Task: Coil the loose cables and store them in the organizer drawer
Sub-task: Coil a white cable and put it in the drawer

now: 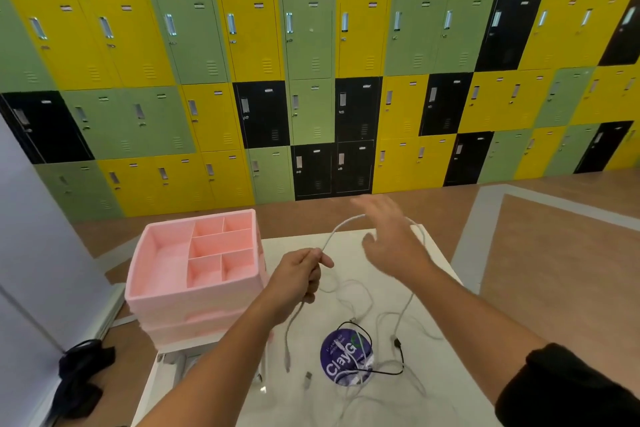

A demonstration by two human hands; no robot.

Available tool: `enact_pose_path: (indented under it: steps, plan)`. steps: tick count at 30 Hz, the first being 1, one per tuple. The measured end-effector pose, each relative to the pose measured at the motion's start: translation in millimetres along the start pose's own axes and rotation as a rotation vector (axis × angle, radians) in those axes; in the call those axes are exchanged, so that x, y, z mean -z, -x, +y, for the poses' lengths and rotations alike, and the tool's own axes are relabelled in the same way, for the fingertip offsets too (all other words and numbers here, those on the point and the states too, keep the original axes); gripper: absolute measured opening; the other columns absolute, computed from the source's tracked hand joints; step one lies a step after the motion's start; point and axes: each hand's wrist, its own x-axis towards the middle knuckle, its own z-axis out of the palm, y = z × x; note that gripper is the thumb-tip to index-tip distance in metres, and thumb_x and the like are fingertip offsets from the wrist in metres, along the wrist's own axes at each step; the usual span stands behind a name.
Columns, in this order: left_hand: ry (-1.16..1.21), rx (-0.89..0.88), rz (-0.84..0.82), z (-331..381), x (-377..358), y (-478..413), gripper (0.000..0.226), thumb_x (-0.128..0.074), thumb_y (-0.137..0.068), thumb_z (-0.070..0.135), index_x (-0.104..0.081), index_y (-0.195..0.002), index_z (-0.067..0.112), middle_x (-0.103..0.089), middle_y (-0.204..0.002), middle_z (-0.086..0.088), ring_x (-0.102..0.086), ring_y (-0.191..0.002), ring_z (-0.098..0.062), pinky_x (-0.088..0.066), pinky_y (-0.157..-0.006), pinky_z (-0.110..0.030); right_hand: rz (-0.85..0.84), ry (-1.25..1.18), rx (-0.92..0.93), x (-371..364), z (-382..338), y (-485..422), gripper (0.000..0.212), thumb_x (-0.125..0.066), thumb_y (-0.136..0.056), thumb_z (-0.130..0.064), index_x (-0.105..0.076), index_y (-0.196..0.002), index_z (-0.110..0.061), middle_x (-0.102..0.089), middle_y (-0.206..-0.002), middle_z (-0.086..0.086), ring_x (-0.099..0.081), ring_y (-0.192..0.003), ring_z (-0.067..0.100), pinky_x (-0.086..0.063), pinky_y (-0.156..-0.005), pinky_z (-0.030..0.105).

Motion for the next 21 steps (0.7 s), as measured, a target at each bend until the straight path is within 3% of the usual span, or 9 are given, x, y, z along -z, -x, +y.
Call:
enact_pose_path:
  steps: [2,5,8,10,13,17,19,21]
  plan:
    - [0.090,0.009,-0.072,5.6,-5.8,0.2,0.035,-0.039,-0.109,0.030,-0.061,-0.090,0.010,-0.028,-0.059,0.004,-0.023,-0.050,-0.011,-0.019,-0.049,-0.025,-0.186,0.013,0.149,-12.9,-7.0,3.9,0.051,-0.060,-0.089,-0.010,-0.058,-0.137,-0.025,-0.052,-0.144,-0.004,-0.035,-0.141,0.016,-0.027,-0.119,0.036]
    - [0.175,0.010,-0.143,8.8,-8.0,1.1,0.035,-0.039,-0.108,0.032,-0.058,-0.087,0.011,-0.023,-0.060,0.003,-0.018,-0.053,-0.012,-0.016,-0.049,-0.025,-0.323,-0.014,0.148,-15.8,-13.6,0.3,0.024,-0.053,-0.097,-0.018,-0.073,-0.111,-0.023,-0.067,-0.111,-0.004,-0.057,-0.108,0.017,-0.048,-0.098,0.043]
    - [0.165,0.002,-0.107,4.2,-1.2,4.6,0.037,-0.042,-0.107,0.033,-0.060,-0.085,0.010,-0.024,-0.061,0.002,-0.020,-0.054,-0.013,-0.022,-0.051,-0.026,-0.150,-0.076,0.001,-7.3,-11.5,-8.8,0.022,-0.052,-0.101,-0.016,-0.073,-0.106,-0.017,-0.067,-0.105,-0.002,-0.058,-0.100,0.017,-0.050,-0.089,0.038]
    - [0.114,-0.002,-0.079,1.1,2.5,7.2,0.037,-0.041,-0.108,0.032,-0.061,-0.086,0.009,-0.028,-0.061,0.001,-0.023,-0.054,-0.013,-0.025,-0.051,-0.026,-0.016,0.012,-0.066,-4.6,-8.4,-11.6,0.022,-0.052,-0.101,-0.018,-0.073,-0.105,-0.021,-0.067,-0.103,-0.005,-0.056,-0.100,0.017,-0.050,-0.087,0.038]
    - [0.049,-0.001,-0.074,1.4,0.3,9.2,0.035,-0.040,-0.108,0.031,-0.061,-0.090,0.009,-0.032,-0.062,0.001,-0.025,-0.053,-0.012,-0.022,-0.050,-0.025,-0.006,0.187,-0.071,-8.3,-12.5,-8.7,0.024,-0.050,-0.102,-0.020,-0.072,-0.109,-0.027,-0.066,-0.109,-0.008,-0.052,-0.106,0.019,-0.045,-0.093,0.040]
    - [0.012,-0.030,-0.052,4.8,-5.9,8.8,0.035,-0.042,-0.108,0.030,-0.063,-0.089,0.009,-0.038,-0.061,0.002,-0.028,-0.050,-0.012,-0.023,-0.048,-0.024,-0.338,0.376,0.076,-15.2,-28.9,-2.2,0.026,-0.047,-0.103,-0.028,-0.068,-0.117,-0.029,-0.067,-0.121,-0.008,-0.055,-0.116,0.018,-0.024,-0.114,0.046]
    - [0.018,-0.047,-0.042,5.2,-6.1,8.8,0.034,-0.043,-0.107,0.031,-0.063,-0.089,0.009,-0.040,-0.061,0.002,-0.029,-0.049,-0.012,-0.025,-0.047,-0.024,-0.423,0.223,0.040,-14.7,-32.8,-3.1,0.026,-0.046,-0.103,-0.025,-0.072,-0.107,-0.024,-0.071,-0.108,-0.003,-0.061,-0.102,0.018,-0.040,-0.103,0.038]
    - [-0.022,-0.070,-0.012,6.3,-4.7,8.9,0.033,-0.045,-0.107,0.029,-0.063,-0.089,0.008,-0.041,-0.060,0.002,-0.032,-0.048,-0.011,-0.027,-0.047,-0.024,-0.370,0.084,-0.036,-13.6,-31.5,-7.1,0.024,-0.050,-0.103,-0.025,-0.073,-0.110,-0.020,-0.069,-0.107,-0.002,-0.062,-0.098,0.018,-0.051,-0.088,0.035]
